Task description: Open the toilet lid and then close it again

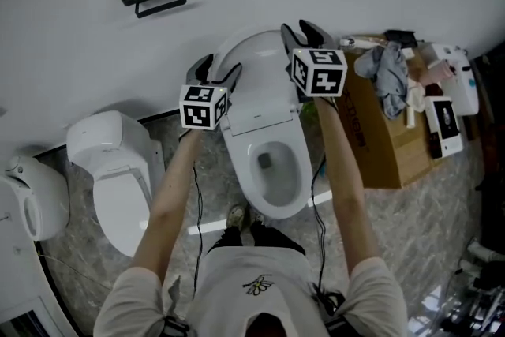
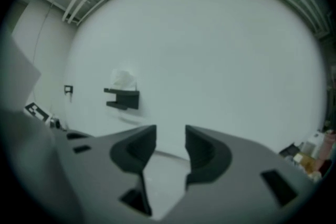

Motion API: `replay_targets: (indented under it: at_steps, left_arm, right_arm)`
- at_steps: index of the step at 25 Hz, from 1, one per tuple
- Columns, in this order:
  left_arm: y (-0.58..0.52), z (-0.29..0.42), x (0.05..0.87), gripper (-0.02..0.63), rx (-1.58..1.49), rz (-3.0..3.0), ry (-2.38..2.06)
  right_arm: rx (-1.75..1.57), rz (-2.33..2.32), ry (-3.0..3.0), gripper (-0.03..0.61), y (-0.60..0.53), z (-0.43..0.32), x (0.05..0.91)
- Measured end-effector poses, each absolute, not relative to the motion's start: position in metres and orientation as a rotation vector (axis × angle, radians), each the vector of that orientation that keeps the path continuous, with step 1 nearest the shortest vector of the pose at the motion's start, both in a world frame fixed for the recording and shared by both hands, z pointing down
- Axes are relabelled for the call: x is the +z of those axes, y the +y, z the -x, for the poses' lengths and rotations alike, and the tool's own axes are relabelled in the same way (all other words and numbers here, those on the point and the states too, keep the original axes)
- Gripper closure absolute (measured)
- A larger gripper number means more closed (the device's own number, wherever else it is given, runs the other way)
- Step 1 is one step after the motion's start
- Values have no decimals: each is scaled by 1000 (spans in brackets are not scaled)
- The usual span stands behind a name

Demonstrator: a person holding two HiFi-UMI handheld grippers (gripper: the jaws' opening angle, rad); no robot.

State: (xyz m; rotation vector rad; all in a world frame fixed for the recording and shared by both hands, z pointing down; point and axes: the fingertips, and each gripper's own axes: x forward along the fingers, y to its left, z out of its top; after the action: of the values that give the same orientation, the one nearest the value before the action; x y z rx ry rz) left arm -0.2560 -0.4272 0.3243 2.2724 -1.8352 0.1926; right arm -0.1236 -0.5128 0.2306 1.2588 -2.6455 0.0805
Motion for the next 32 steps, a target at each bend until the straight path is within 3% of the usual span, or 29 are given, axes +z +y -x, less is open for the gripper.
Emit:
replay_targets:
  at_steps: [4, 8, 20, 26, 32]
  left_arm:
    - [-408, 250, 265, 291, 81, -2337, -1903]
    - [-370, 247, 213, 291, -27, -2375, -1964]
    - [-262, 205, 149, 296, -226, -2471, -2004]
    - [-244, 200, 173, 394, -166, -2396, -2043]
    - [-228, 197, 187, 506, -139, -2338, -2119]
  right_arm:
    - [10, -1323, -2716, 396, -475, 107, 194]
    - [-47, -1350, -2777, 453, -430, 89, 166]
    - [-120, -1370, -2890, 462, -302, 71, 140]
    - [-112, -1318, -2858, 472, -278, 79, 159]
    - [-20, -1371, -2813, 531, -254, 65, 186]
